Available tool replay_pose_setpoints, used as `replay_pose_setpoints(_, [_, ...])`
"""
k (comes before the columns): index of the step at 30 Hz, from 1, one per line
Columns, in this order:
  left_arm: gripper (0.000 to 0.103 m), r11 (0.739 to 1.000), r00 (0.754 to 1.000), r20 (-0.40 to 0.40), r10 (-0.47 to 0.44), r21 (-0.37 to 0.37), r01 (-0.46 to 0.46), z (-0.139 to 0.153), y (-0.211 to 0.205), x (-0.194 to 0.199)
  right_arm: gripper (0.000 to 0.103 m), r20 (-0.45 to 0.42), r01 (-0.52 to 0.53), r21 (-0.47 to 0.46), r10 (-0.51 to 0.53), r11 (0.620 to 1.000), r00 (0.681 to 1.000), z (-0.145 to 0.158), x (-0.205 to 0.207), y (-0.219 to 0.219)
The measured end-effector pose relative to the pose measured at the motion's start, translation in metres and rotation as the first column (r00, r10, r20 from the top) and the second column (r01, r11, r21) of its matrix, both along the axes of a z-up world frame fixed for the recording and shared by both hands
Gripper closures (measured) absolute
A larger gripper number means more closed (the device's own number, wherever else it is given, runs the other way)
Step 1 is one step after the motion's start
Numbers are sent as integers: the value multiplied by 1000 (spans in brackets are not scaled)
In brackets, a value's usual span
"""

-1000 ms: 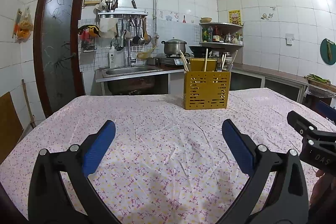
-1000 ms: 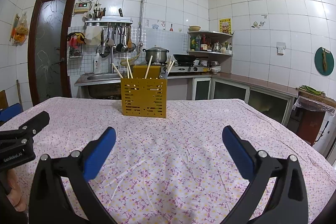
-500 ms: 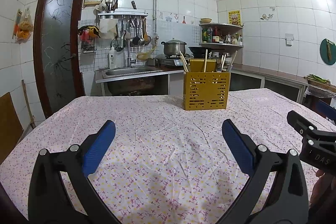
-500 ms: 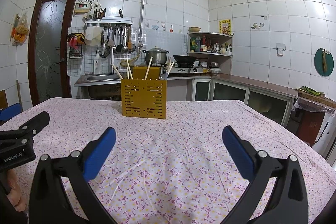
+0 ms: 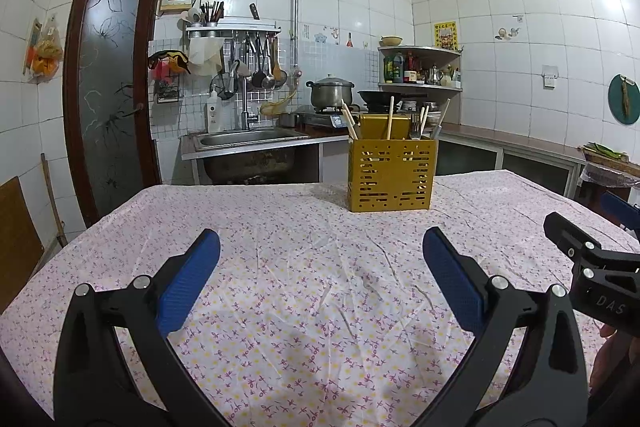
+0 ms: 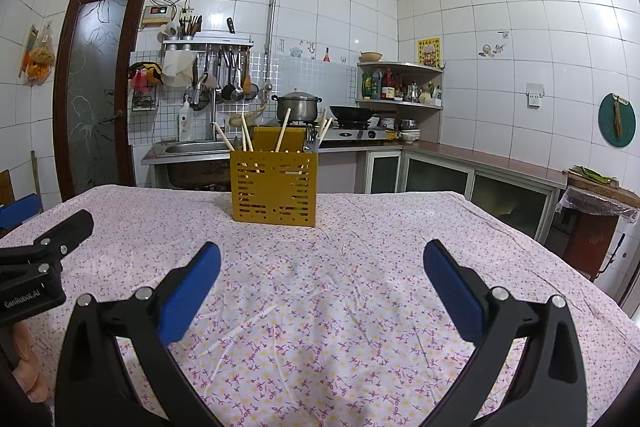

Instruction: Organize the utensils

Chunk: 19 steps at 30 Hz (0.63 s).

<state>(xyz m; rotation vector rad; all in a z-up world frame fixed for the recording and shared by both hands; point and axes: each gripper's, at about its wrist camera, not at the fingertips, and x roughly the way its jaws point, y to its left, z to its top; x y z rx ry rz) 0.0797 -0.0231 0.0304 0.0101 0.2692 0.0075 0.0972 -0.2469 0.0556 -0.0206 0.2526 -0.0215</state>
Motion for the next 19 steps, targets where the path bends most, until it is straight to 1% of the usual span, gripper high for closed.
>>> replay_pose_setpoints(19, [5,1000,1000,7,-2,-1,2,1,0,-2,4,1,-1,-4,1,1000,1000,1,-1,-3])
